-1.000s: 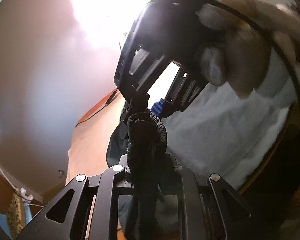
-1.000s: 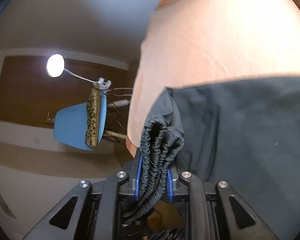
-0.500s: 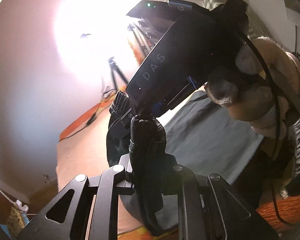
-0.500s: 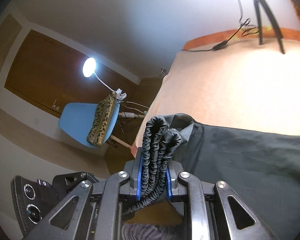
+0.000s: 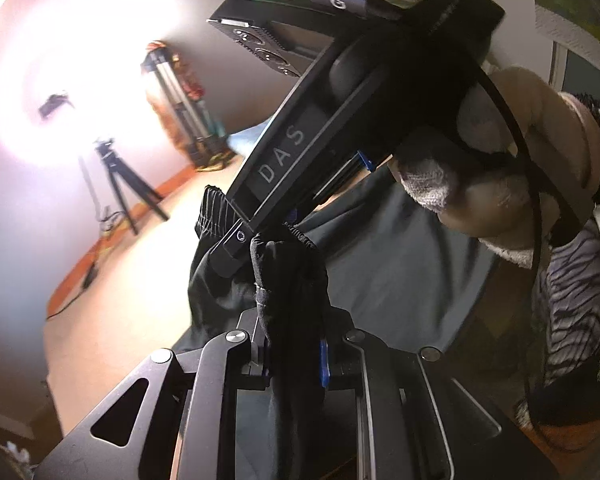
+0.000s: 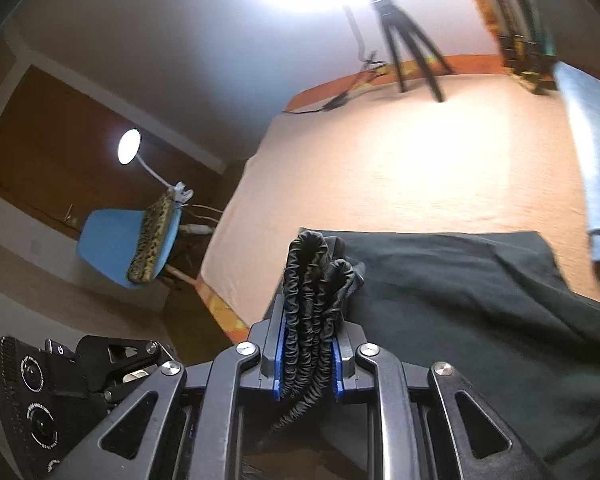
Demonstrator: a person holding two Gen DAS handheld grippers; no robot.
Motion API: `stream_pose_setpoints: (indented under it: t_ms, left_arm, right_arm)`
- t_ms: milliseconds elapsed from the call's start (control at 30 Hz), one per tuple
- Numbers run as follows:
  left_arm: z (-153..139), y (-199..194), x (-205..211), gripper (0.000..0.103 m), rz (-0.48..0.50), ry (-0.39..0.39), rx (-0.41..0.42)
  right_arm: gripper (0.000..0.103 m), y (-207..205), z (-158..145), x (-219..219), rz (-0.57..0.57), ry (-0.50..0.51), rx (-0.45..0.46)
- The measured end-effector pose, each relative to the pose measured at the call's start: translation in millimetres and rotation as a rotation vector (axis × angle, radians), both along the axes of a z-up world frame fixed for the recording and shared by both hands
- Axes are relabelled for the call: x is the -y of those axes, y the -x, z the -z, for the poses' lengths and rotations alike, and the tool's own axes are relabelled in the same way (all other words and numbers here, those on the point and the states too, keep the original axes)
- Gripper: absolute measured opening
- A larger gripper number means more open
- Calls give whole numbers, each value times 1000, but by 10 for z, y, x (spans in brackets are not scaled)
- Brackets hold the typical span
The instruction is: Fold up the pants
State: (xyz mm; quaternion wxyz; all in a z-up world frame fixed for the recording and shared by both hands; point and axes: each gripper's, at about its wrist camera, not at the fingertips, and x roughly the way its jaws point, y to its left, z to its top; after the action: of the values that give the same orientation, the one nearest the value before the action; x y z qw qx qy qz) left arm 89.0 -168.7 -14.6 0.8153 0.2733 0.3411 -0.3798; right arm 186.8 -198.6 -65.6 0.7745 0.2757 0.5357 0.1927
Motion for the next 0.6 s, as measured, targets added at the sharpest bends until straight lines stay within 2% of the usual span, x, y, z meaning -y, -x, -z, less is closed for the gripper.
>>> stream_pose_setpoints:
  t_ms: [333,467,600]
  left_arm:
    - [282,64,649,16,60,78,-108]
    - [402,203,730,25,80,122,-171]
    - [421,246,606,28,84,137,-173]
  right_arm:
    - [16,348,98,709,91,60,-33]
    - [16,510,167,983,133,80,-49]
    - [16,643,272,1166,169,116,-67]
